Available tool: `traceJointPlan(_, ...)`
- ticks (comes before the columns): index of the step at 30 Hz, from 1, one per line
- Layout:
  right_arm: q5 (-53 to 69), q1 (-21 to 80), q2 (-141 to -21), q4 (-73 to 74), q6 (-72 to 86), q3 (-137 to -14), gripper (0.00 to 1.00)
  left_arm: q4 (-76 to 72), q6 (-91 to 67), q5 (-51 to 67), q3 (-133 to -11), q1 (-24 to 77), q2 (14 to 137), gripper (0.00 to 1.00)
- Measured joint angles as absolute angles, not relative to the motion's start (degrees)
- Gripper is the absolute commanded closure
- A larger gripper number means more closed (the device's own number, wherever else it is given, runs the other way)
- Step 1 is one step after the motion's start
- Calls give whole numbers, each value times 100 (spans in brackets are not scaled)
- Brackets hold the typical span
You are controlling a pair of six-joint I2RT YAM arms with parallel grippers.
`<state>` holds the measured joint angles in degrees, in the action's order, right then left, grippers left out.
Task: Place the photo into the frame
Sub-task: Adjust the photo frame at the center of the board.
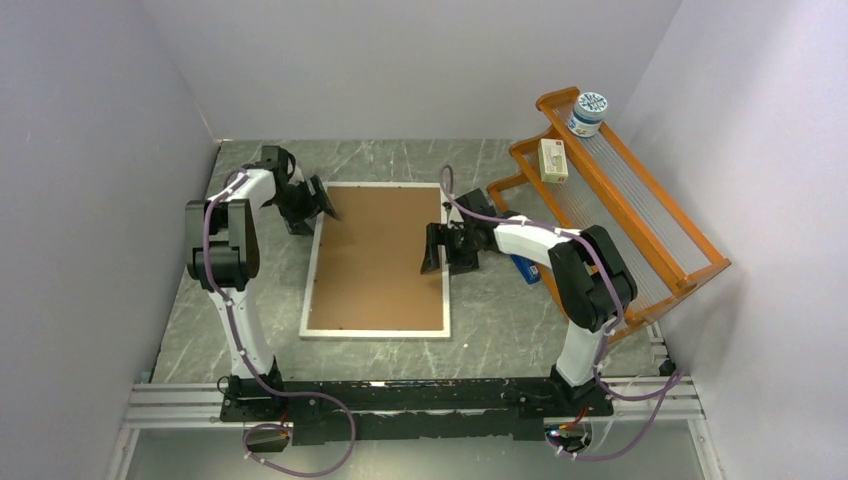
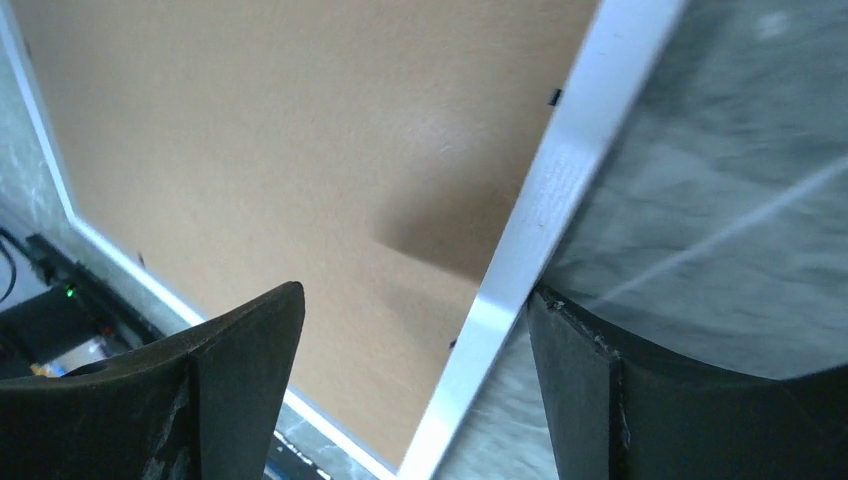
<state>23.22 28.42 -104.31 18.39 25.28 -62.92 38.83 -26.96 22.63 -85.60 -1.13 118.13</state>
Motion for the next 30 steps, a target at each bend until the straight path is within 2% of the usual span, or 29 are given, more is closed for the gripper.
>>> traceJointPlan(6, 2646, 3527, -10457, 1660, 2816, -6224, 15, 3247, -2414, 2773, -9491, -226, 12512, 21)
traceJointPlan(12, 3059, 4254, -10853, 1546, 3041, -6615, 15, 2834, -2320, 3341, -10392, -202, 13209, 18)
traceJointPlan(18, 2292, 4407, -10720, 1745, 3006, -6694, 17, 2965, -2373, 3371, -10407, -331, 13192, 14)
traceJointPlan(25, 1811, 4311, -10551, 2178, 2849, -7513, 21, 4007, -2383, 3116, -10374, -1046, 12578, 12)
traceJointPlan(30, 2373, 4506, -11028, 2095, 2703, -8348, 32, 4532, -2322, 2316, -9830, -1559, 11255, 14)
